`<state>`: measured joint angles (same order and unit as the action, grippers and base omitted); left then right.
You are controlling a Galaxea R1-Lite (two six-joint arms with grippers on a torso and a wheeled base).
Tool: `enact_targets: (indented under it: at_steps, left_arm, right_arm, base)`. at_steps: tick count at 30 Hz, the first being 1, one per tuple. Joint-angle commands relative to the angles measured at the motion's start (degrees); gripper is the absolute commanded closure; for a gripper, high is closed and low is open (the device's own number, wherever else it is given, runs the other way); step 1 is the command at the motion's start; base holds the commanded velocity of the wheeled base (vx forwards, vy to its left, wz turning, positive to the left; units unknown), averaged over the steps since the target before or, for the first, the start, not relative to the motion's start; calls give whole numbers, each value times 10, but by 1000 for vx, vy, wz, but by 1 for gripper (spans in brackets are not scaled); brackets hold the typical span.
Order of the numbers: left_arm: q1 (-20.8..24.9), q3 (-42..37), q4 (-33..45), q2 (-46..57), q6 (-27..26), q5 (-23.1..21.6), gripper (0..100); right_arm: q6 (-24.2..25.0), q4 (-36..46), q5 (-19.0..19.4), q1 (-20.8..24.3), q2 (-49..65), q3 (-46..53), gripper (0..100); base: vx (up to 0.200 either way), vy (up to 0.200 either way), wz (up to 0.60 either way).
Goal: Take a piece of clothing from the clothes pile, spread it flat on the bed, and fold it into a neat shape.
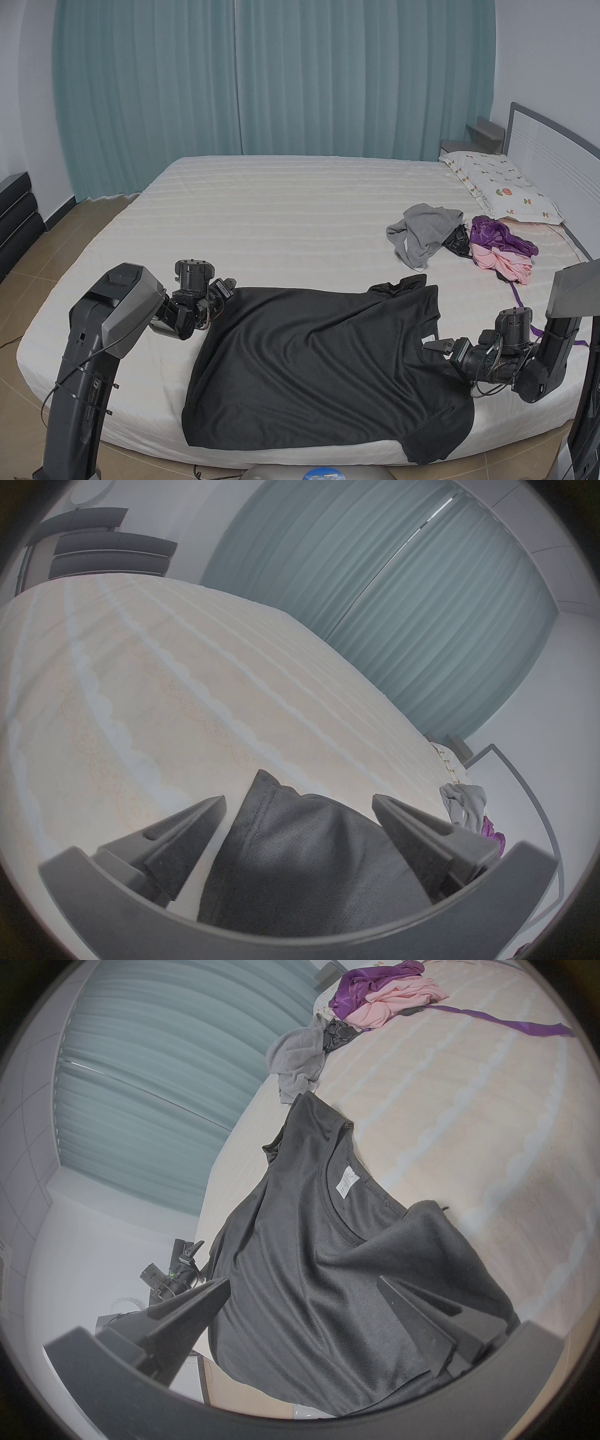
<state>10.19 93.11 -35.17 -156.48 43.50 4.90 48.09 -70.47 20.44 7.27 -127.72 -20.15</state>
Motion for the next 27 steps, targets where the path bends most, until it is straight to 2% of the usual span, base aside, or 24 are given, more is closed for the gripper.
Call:
enact_targets:
  at_steps: [1,6,9,14,19,21,23,27]
  left_arm:
    - [2,18,12,-15,0,0,100]
    - [3,19,16,-15,0,3,100]
    - [1,27,9,-15,1,27,100]
    - [-3,39,-9,-10,6,63,100]
    - [-12,44,11,36,-13,64,100]
    - [-15,45,18,45,-20,64,100]
    - [-23,47,26,57,-32,64,100]
    - [-28,66,27,52,-32,64,100]
  right_arm:
    - [0,-1,-2,0,-1,-1,0]
    - [0,-2,-14,1,-2,-4,0]
    - [0,-5,-32,2,-2,-12,0]
    - [11,-21,-36,1,-6,-38,0]
    - [26,-13,-87,11,-54,-120,0]
    - [24,-10,-93,11,-55,-135,0]
    - [20,24,-95,5,-55,-182,0]
    - [16,148,-97,-8,-60,-298,0]
  base:
    - [0,0,0]
    - [0,0,0]
    - [0,0,0]
    - [0,0,0]
    - [0,0,0]
    - [0,0,0]
    - [0,0,0]
    - [0,0,0]
